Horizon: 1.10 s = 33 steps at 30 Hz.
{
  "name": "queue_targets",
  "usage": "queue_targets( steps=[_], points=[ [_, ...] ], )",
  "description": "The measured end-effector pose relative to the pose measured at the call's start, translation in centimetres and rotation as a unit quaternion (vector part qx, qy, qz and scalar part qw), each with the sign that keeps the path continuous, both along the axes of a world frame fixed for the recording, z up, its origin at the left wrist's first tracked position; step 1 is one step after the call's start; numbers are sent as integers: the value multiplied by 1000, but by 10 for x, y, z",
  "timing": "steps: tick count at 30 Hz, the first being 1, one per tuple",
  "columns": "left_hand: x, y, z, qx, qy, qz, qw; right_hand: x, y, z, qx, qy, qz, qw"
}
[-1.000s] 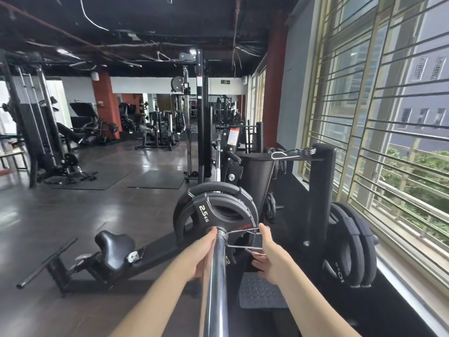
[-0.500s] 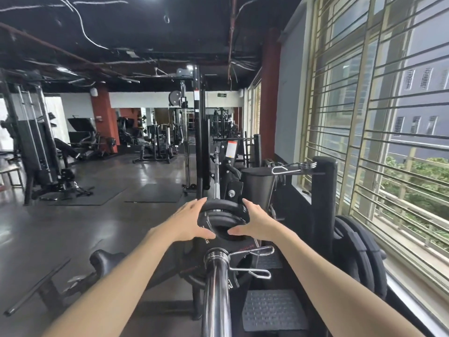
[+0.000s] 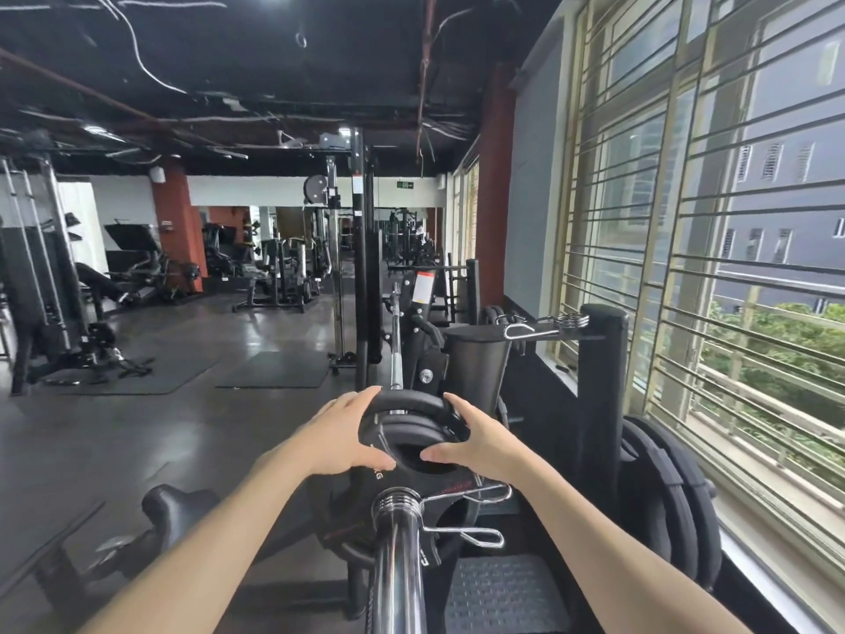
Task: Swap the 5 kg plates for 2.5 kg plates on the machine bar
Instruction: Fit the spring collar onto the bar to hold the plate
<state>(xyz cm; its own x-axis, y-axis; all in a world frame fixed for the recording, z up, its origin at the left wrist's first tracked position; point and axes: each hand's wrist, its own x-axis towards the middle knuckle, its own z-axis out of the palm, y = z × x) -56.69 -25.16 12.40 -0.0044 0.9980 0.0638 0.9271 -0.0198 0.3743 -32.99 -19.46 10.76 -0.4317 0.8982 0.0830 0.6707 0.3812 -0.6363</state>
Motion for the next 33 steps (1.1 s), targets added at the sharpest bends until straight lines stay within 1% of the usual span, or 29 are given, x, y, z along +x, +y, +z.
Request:
queue_targets(
  steps=[2, 4, 6, 8, 10, 12, 15, 18, 21, 23, 26, 29, 33],
  points=[
    [5, -1, 4, -29, -3, -1, 1000, 1, -5, -4, -8, 38, 5, 999],
    [14, -1, 14, -26, 0, 8, 1000, 8, -9, -5, -28, 109, 13, 994],
    [31, 1, 26, 36, -5, 13, 999, 23, -5, -6, -48, 175, -13, 983],
    [54, 7, 36, 107, 2, -13, 994, 43, 6, -6, -67, 227, -53, 970],
    [84, 20, 47, 153, 14, -53, 987, 64, 24, -5, -115, 299, -86, 943],
    [121, 41, 61, 187, 51, -77, 978, 87, 43, -6, -154, 355, -109, 916],
    [180, 85, 82, 226, 138, -83, 961, 122, 77, -10, -213, 416, -127, 875],
    [233, 133, 99, 227, 176, -76, 955, 154, 109, -13, -275, 468, -130, 830],
    [274, 177, 109, 210, 207, -73, 953, 178, 136, -13, -296, 489, -137, 809],
    [289, 202, 113, 181, 215, -60, 958, 189, 151, -15, -315, 503, -131, 794],
    [296, 224, 108, 115, 212, -39, 970, 198, 164, -23, -331, 493, -102, 798],
    [293, 233, 98, 128, 202, -40, 970, 199, 169, -28, -331, 480, -88, 808],
    [288, 228, 93, 148, 185, -51, 970, 193, 166, -24, -342, 505, -73, 789]
  ],
)
